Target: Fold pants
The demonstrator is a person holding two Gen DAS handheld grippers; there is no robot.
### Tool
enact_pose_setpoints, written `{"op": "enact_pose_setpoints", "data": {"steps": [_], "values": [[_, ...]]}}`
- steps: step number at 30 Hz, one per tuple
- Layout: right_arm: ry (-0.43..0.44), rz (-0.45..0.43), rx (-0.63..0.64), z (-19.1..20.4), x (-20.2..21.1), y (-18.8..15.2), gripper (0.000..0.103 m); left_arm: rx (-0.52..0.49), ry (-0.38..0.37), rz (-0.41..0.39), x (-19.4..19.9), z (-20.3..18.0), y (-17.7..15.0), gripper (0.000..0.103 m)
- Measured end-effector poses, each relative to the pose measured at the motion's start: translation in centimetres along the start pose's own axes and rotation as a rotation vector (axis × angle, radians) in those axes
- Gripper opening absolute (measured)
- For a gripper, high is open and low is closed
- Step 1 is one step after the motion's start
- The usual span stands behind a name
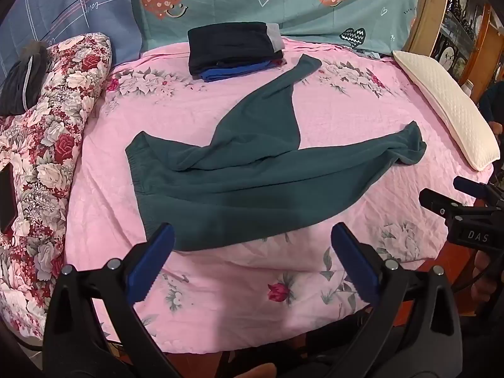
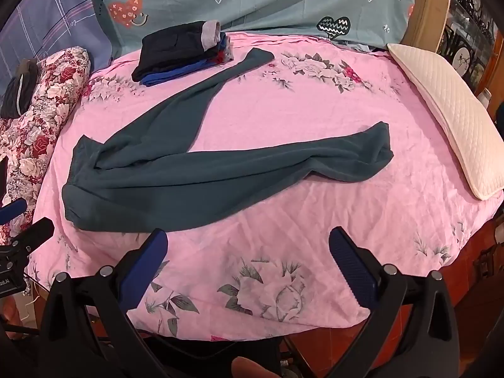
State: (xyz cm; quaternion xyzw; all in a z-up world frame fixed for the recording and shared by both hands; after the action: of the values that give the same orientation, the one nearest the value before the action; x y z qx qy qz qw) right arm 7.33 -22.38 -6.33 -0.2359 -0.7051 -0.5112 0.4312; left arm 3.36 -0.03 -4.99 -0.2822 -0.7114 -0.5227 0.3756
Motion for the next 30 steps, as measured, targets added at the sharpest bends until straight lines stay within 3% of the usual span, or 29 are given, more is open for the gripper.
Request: {"op": "enact_pose_setpoints", "data": {"steps": [30], "values": [[0.008, 0.007, 0.005, 0.22, -0.49, 0.04, 0.102, -0.002, 0.001, 0.001, -0.18, 0.18, -0.22, 0.101]]}}
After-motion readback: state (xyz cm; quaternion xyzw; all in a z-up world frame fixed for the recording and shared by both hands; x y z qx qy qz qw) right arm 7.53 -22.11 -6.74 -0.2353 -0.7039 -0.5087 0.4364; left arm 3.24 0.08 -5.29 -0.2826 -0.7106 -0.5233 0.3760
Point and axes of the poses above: each gripper's, at about its wrist camera, not at the fingertips, and x roughly against the way its jaws point, z to its left, y to its top, the point moved 6 cm from there along -x, roughly the way its jaws point, and after that the axes turned 14 degrees about x, right-handed, at the moved point
